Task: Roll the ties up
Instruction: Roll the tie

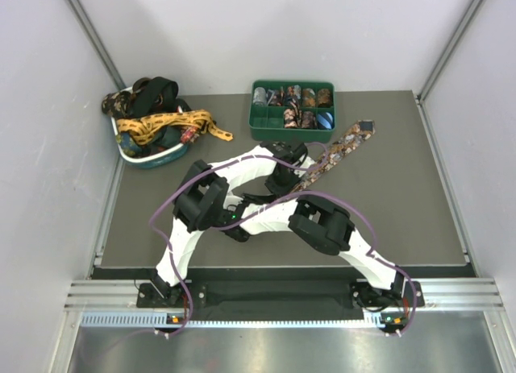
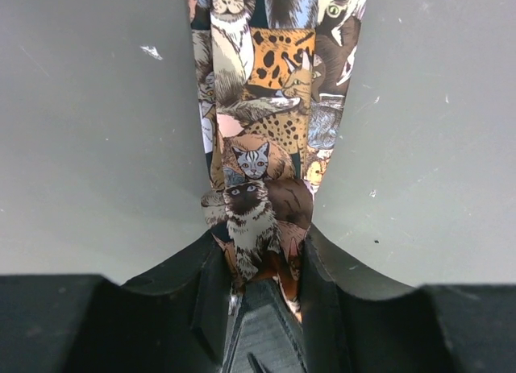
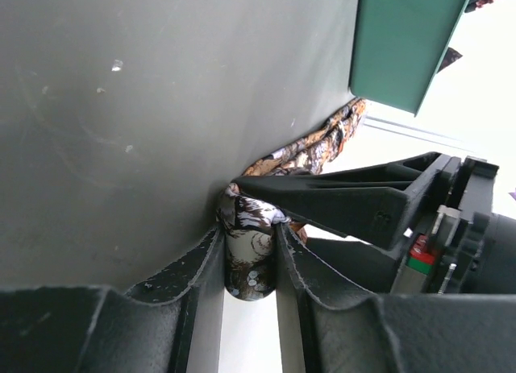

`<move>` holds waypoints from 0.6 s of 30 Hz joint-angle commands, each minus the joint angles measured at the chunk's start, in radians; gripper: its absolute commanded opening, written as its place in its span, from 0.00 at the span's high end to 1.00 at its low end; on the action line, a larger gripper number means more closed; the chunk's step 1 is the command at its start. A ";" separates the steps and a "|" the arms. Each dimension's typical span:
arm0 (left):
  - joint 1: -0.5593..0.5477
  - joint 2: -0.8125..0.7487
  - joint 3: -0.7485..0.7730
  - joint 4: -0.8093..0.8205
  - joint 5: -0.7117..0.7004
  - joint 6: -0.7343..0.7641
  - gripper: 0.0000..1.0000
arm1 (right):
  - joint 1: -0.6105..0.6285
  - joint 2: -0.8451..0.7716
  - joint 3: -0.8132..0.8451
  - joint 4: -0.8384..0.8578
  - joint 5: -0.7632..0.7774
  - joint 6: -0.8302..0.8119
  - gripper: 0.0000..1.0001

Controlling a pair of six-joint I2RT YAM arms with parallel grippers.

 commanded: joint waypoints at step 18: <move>-0.001 -0.004 0.088 -0.100 0.060 -0.026 0.18 | -0.010 -0.102 -0.102 0.173 -0.141 -0.013 0.89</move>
